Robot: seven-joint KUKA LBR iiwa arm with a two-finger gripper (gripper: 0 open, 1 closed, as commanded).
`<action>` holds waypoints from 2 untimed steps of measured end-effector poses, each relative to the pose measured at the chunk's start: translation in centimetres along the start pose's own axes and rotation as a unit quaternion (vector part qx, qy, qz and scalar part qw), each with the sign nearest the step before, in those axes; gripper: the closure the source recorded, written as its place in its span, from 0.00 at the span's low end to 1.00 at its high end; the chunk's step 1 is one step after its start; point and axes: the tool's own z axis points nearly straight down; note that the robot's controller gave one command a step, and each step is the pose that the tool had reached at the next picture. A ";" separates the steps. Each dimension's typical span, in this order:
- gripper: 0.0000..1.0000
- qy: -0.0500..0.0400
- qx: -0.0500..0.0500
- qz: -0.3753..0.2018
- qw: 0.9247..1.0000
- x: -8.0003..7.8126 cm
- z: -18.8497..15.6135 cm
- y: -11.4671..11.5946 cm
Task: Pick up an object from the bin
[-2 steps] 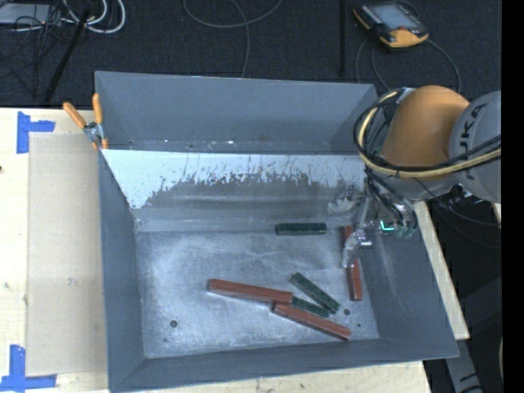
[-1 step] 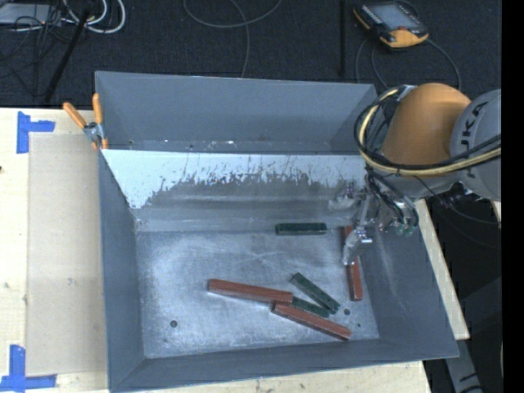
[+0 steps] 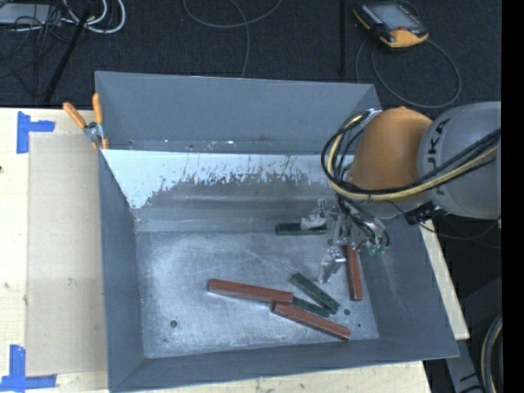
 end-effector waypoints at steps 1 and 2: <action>1.00 -0.003 -0.001 0.074 0.997 -0.8 2.1 0.9; 1.00 -0.003 -0.001 0.073 0.997 -0.8 2.1 0.9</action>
Offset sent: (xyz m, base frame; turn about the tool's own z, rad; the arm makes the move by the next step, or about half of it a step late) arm 0.0000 0.0000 0.0000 0.0000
